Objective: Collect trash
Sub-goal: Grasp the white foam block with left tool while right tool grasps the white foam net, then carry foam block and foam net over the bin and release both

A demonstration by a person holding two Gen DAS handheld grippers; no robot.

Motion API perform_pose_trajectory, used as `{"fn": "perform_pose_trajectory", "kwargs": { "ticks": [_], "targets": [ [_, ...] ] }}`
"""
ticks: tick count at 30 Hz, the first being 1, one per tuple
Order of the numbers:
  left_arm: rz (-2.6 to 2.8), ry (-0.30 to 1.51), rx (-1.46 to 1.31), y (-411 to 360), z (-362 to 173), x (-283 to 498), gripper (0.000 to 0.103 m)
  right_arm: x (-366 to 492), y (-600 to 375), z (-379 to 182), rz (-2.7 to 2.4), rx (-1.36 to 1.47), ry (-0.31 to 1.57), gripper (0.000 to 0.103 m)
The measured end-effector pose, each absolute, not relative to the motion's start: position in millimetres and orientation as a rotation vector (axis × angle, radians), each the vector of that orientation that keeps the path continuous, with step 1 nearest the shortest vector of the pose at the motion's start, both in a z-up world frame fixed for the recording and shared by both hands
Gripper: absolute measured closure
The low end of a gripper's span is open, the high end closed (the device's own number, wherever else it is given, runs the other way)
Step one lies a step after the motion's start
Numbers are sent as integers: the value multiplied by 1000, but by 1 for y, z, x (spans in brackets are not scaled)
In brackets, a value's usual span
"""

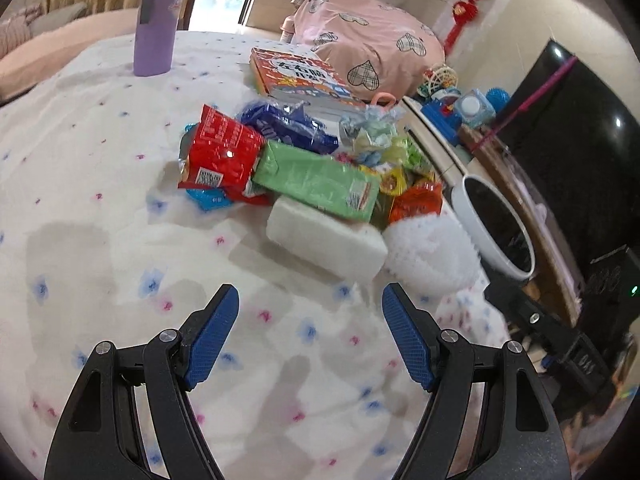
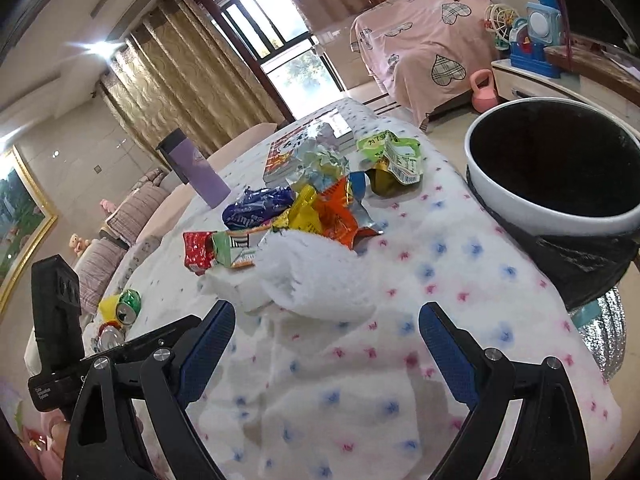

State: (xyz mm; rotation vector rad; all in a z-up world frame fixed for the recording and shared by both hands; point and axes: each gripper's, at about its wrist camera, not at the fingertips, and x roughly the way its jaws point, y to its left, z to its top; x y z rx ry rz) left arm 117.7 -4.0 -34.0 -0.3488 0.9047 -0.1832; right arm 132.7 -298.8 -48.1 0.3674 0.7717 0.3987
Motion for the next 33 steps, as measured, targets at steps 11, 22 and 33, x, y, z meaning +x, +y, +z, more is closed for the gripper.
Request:
{"fn": "perform_pose_trajectory", "kwargs": {
  "ticks": [11, 22, 33],
  "targets": [
    [-219, 988, -579, 5, -57, 157, 28, 164, -292, -59, 403, 376, 815, 50],
    [-263, 936, -469, -15, -43, 143, 69, 151, -297, -59, 406, 344, 810, 85],
    [-374, 857, -271, -59, -13, 101, 71, 119, -326, -41, 358, 375, 756, 86]
  ]
}}
